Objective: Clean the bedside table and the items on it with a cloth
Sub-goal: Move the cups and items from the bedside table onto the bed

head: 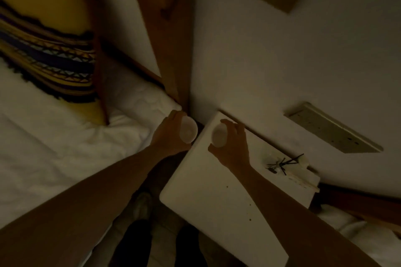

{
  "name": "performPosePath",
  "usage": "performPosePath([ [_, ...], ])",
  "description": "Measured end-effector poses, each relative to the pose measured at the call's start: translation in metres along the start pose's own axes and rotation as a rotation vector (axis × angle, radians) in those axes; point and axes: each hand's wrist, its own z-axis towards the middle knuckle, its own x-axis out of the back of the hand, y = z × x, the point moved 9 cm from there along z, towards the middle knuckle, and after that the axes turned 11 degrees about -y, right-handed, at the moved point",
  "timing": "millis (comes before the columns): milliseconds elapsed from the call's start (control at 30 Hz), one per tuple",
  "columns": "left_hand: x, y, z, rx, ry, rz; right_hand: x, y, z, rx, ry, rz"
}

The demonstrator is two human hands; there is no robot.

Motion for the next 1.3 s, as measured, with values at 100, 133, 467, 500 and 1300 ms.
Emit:
performPosePath([
  [100,0.029,-0.038,-0.032,0.082,0.058,-0.007,-0.024,-0.044,0.001,0.081,-0.069,-0.014],
  [133,0.038,-0.051,-0.042,0.102,0.078,-0.014,-0.032,-0.059,0.001,0.105,-0.085,-0.008],
  [467,0.125,-0.197,-0.169,0.277,0.295,-0.102,-0.155,-0.219,-0.015,0.358,-0.289,-0.032],
  [500,0.130,-0.214,-0.185,0.312,0.320,-0.116,-0.172,-0.233,-0.019,0.368,-0.318,-0.045],
  [1300,0.087,-0.451,-0.324,0.772,0.502,-0.408,-0.455,-0.381,-0.069,0.619,-0.655,-0.405],
])
